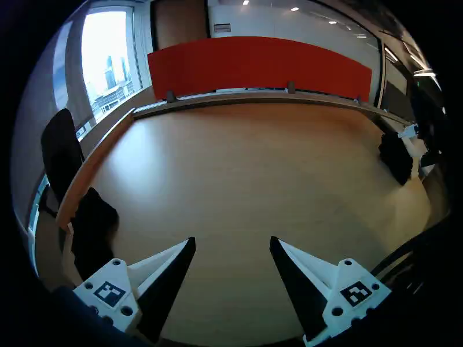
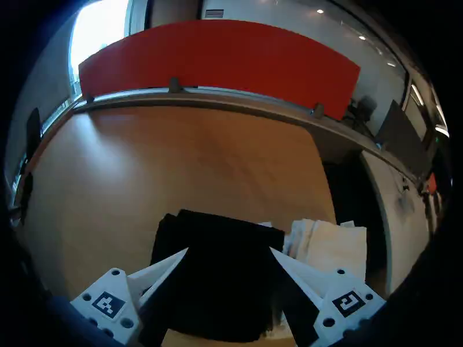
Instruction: Fold towel
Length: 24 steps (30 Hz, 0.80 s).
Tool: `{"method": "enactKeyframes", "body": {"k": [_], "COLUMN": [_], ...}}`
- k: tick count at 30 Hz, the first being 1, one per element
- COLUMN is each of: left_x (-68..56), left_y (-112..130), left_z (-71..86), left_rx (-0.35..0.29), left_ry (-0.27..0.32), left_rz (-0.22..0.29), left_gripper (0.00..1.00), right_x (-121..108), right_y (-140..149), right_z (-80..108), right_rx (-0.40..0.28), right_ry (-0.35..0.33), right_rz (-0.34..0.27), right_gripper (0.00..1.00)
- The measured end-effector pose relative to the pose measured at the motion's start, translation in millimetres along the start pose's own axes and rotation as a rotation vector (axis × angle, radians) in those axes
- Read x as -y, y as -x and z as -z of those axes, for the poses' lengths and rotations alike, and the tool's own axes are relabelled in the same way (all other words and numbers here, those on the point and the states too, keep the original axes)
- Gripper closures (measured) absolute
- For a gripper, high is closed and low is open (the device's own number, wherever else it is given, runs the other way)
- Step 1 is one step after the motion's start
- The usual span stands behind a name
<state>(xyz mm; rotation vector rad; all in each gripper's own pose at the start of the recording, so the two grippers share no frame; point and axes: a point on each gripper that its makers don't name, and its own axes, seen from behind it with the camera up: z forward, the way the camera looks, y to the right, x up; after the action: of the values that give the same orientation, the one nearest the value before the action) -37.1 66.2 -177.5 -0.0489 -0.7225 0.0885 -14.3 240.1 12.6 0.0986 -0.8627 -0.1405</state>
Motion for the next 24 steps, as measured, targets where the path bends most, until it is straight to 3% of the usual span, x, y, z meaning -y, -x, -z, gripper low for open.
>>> {"method": "enactKeyframes", "body": {"k": [11,24], "left_x": [1.0,-0.1], "left_y": [-5.3,-10.4], "left_z": [-2.4,-4.4], "left_rx": [-0.014,-0.026], "left_ry": [0.011,0.022], "left_rz": [0.025,0.022], "left_gripper": [0.05,0.05], "right_x": [5.3,5.1], "right_y": [-7.1,-18.5], "right_z": [28.5,54.0], "right_rx": [-0.106,-0.255], "right_ry": [0.027,0.072], "right_rz": [-0.045,-0.132], "right_gripper": [0.12,0.12]}}
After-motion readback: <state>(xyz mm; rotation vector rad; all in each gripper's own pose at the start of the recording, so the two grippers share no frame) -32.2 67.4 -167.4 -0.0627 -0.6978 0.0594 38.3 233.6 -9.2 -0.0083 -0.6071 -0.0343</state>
